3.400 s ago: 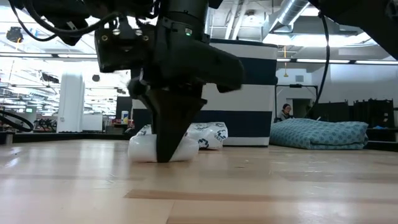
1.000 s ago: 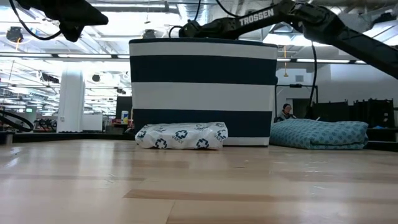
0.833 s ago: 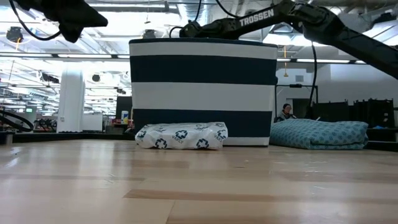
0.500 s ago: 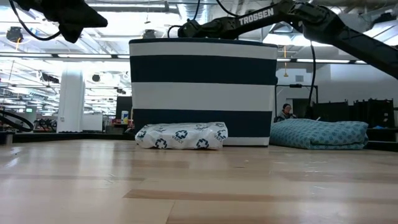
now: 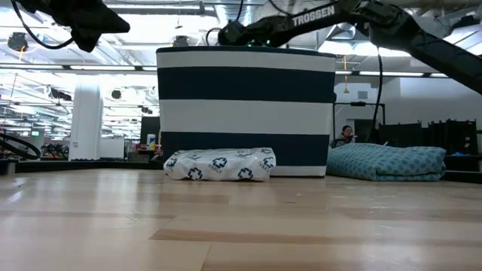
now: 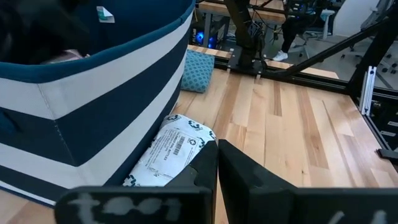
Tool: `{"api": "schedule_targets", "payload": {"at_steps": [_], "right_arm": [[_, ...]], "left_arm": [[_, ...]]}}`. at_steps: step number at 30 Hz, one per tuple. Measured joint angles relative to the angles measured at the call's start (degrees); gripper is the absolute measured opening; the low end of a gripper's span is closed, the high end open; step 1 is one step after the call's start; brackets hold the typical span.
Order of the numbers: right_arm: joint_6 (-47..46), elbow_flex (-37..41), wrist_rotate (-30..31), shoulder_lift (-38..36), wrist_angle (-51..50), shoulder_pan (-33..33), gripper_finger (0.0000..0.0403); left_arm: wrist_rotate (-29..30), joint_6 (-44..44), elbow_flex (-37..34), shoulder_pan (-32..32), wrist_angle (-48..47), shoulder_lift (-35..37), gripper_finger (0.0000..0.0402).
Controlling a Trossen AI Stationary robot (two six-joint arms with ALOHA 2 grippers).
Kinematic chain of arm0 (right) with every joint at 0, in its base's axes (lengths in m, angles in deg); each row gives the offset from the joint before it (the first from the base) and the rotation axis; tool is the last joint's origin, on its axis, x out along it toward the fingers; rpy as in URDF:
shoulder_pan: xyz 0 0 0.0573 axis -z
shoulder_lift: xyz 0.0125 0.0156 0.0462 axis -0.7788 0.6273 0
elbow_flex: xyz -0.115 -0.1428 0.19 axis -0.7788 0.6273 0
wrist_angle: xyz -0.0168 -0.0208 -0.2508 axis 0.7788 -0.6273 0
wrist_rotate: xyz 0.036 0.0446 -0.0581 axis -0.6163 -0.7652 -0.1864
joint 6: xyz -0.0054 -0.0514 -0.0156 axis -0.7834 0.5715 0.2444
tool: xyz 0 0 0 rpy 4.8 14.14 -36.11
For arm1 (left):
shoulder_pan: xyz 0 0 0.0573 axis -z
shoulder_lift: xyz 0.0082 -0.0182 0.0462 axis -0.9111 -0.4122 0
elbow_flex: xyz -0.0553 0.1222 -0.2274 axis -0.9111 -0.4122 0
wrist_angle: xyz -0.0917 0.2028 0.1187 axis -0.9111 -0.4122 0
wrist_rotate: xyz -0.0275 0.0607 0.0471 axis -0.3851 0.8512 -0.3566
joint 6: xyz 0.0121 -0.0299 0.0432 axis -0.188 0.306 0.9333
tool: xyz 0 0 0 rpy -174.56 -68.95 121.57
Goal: Pick & place medical supplies in basket/bin
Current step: Put the white mailer bag into the blue bin
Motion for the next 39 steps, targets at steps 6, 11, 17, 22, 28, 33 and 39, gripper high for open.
{"api": "schedule_targets", "payload": {"at_steps": [6,11,17,22,28,33,39], "right_arm": [[-0.05,-0.12,0.02,-6.69,-2.74,-0.42,0.0225],[3.04,-0.11,-0.05,-14.61,-9.77,-1.39,0.0205],[4.92,-0.15,0.01,-22.91,-27.18,-2.74,0.0188],[-2.08,-0.13,-0.04,-28.03,-43.17,-4.63,0.018],[-12.19,1.38,3.39,-31.72,-52.76,-11.96,0.0172],[-12.53,5.09,5.67,-36.61,-53.3,-19.9,0.0165],[-16.67,20.16,17.57,-44.2,-53.49,-27.18,0.0149]], "left_arm": [[-0.04,-0.01,0.0,-0.02,-0.23,-0.02,0.0],[-0.07,-0.02,0.0,0.0,-0.3,0.0,0.0],[-0.09,-0.02,0.0,-0.02,-0.32,-0.01,0.0],[-1.51,-0.02,0.0,-0.02,-0.26,-0.02,0.0],[-2.99,-0.04,0.0,0.0,-0.24,-0.01,0.0],[-2.58,0.0,0.0,0.0,-0.04,-0.02,0.0],[-2.51,-0.07,0.0,-0.01,0.34,0.0,0.0]]}}
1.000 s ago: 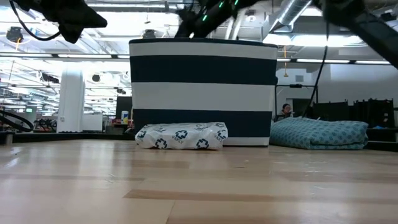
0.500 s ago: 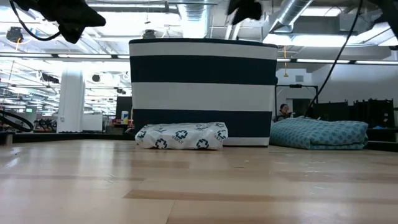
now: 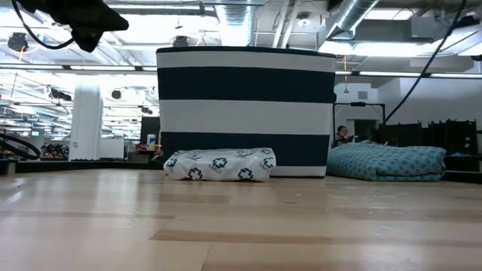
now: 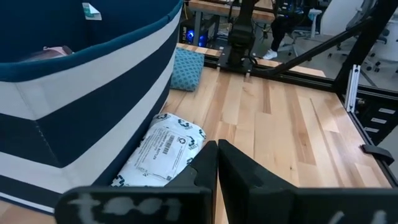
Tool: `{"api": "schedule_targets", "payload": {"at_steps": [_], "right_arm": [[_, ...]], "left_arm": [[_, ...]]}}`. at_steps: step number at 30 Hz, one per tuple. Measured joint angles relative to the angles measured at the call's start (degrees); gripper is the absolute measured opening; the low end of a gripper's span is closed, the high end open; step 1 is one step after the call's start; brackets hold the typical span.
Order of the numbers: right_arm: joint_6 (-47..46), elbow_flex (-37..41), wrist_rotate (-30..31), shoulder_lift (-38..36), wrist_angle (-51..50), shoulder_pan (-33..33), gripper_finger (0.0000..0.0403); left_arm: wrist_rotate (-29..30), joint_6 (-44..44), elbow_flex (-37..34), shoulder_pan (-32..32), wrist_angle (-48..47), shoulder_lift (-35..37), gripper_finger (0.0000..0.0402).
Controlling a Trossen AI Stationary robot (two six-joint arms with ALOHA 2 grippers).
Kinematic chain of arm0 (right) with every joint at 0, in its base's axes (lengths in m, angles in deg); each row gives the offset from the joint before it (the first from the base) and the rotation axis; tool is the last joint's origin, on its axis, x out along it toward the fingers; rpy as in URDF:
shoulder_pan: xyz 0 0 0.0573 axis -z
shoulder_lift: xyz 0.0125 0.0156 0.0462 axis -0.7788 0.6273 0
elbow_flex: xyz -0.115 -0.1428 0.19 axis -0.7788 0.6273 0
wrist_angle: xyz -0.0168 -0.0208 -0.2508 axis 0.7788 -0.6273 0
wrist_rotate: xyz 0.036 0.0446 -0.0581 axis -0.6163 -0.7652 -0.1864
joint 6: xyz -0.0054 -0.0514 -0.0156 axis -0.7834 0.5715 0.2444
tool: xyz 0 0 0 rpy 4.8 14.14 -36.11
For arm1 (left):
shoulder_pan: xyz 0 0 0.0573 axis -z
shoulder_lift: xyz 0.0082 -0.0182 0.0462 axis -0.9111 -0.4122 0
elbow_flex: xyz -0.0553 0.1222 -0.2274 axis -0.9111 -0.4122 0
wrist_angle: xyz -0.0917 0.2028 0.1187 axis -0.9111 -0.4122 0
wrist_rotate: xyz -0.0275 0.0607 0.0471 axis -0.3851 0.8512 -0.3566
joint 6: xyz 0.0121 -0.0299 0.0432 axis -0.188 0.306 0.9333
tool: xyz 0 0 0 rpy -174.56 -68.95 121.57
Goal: Pick & place medical supplies in basket/bin
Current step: Put the white mailer bag into the blue bin
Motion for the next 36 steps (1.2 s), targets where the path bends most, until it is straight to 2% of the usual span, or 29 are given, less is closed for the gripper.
{"api": "schedule_targets", "payload": {"at_steps": [4,7,10,12,15,17,20,25,28,36], "right_arm": [[-6.68,17.64,0.15,-7.02,1.75,-1.43,0.0138],[-13.0,34.43,-0.72,-13.38,13.76,-2.47,0.0131],[-21.63,51.2,-5.8,-19.81,35.87,-4.26,0.0126],[-28.25,61.16,-6.29,-22.69,53.23,-5.99,0.0123],[-38.34,73.11,0.0,-24.44,79.39,-8.29,0.0121],[-43.06,79.12,5.4,-23.51,92.39,-9.17,0.0122],[-48.52,84.44,10.93,-19.8,104.35,-8.87,0.0128],[-52.06,85.54,10.83,-11.2,112.21,-6.29,0.0148],[-53.75,85.54,10.1,-6.22,116.88,-4.44,0.0164],[-53.71,85.5,2.9,2.64,129.62,-0.55,0.0206]], "left_arm": [[-0.17,-0.38,0.0,-0.01,0.08,0.0,0.0],[-0.37,-1.24,0.0,-0.01,0.08,0.0,0.0],[-0.42,-1.87,0.0,0.0,0.07,-0.02,0.0],[-0.48,-2.48,0.0,-0.01,0.06,-0.01,0.0],[-1.67,-2.76,0.0,0.01,0.06,-0.02,0.0],[-1.9,-2.87,0.0,0.0,0.06,0.0,0.0],[-1.94,-2.88,0.0,0.0,0.09,-0.01,0.0],[-2.19,-2.92,0.0,0.01,0.01,0.0,0.0],[-2.47,-2.93,0.0,0.01,0.07,0.0,0.0],[-4.0,-2.99,0.0,0.01,0.03,-0.02,0.0]]}}
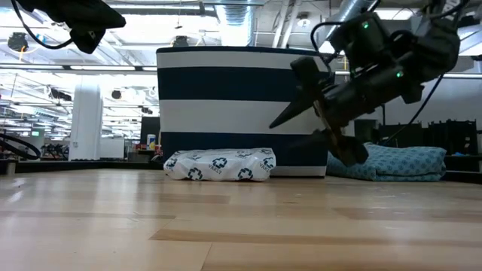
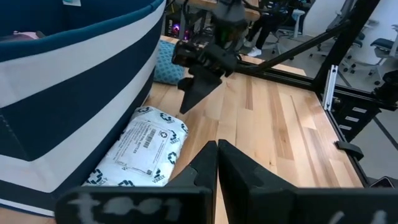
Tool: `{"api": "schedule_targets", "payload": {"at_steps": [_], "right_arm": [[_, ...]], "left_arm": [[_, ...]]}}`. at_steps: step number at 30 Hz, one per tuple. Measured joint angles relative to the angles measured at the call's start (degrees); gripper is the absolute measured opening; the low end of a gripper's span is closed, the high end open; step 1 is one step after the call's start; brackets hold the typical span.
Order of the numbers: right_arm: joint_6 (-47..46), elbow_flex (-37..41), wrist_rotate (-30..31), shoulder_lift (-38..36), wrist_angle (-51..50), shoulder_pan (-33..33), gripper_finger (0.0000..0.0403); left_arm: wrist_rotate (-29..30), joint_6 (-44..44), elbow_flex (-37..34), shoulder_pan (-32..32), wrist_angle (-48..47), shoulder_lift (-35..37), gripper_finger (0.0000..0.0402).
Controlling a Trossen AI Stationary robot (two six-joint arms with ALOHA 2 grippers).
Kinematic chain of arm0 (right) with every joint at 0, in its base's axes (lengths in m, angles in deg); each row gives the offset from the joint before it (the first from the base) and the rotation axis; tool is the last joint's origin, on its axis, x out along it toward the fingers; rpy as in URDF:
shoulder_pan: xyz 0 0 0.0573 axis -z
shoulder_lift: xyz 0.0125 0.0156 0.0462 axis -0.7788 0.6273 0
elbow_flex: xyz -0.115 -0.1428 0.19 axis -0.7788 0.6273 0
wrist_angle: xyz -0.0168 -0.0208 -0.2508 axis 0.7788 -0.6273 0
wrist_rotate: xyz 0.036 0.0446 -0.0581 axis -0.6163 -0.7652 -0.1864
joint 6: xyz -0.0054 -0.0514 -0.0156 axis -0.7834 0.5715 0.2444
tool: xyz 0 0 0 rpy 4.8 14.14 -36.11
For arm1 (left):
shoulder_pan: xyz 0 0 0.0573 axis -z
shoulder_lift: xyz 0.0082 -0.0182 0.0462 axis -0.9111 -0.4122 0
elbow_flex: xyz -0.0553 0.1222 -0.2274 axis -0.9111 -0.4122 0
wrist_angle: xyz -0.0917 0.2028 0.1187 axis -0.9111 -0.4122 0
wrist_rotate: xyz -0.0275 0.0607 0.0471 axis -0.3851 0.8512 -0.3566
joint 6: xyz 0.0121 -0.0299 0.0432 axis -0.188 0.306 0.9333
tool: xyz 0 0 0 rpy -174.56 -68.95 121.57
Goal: Pick & place medical supplies in basket/bin
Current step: Put the white mailer bag into the blue bin
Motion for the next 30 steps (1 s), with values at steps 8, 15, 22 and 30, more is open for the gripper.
{"api": "schedule_targets", "payload": {"at_steps": [8,15,22,30], "right_arm": [[2.06,-0.44,-1.12,1.98,-0.04,2.15,0.0223],[3.05,-0.52,-3.17,1.91,-0.12,4.35,0.0221],[4.53,-0.58,-5.07,1.91,-0.12,5.73,0.0221],[7.51,-3.63,-5.81,1.91,-3.15,6.38,0.0221]], "left_arm": [[0.0,0.02,0.0,0.0,-0.32,0.0,0.0],[0.0,0.37,0.0,-0.02,-0.31,0.0,0.0],[0.0,0.55,0.0,0.0,-0.31,0.0,0.0],[0.02,0.57,0.0,0.0,-0.64,0.0,0.0]]}}
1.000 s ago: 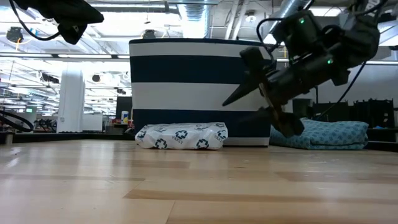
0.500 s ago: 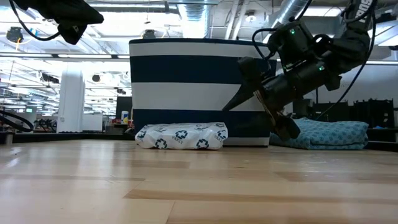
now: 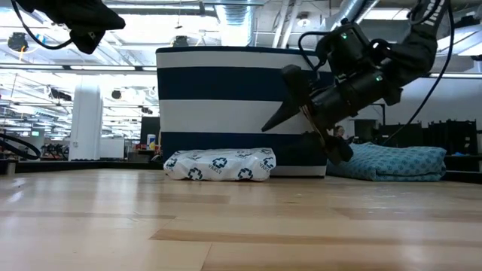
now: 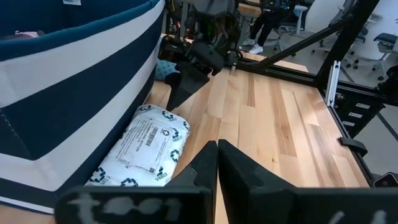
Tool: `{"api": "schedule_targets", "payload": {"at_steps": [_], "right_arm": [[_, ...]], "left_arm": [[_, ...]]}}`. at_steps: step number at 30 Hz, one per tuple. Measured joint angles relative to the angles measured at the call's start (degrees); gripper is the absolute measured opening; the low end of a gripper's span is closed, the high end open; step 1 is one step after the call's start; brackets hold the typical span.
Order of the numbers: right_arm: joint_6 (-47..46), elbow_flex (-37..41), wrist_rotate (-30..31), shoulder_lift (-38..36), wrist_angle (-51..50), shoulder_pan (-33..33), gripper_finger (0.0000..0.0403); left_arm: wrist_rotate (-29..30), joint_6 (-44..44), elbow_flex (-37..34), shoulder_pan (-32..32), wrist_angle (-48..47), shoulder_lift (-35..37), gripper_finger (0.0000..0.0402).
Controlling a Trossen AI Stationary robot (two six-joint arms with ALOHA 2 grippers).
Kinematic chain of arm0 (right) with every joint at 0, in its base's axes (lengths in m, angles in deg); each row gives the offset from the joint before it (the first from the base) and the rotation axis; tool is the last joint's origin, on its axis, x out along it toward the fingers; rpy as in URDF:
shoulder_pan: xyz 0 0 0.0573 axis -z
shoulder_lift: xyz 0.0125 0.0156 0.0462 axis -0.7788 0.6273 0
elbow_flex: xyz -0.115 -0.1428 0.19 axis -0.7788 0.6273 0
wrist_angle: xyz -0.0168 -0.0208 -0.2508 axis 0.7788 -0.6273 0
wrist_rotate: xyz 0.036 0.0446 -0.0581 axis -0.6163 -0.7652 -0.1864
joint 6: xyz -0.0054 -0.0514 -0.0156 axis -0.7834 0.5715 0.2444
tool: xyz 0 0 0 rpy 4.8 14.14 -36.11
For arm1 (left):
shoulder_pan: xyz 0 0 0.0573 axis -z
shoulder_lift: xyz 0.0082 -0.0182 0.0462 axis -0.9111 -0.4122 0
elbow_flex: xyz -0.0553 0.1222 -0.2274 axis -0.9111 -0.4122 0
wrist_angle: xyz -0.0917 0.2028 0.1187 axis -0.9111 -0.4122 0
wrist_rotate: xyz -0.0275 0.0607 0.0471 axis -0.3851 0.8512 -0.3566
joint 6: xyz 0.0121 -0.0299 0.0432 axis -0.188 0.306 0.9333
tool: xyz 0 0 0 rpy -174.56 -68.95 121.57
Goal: Pick & place medical supplies in basket/bin
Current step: Put the white mailer bag into the blue bin
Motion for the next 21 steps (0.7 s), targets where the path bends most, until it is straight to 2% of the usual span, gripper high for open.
{"api": "schedule_targets", "payload": {"at_steps": [21], "right_arm": [[-0.3,-0.98,-1.51,0.0,-3.54,0.0,0.0221]], "left_arm": [[-0.17,0.02,0.0,0.0,-2.42,0.0,0.0]]}}
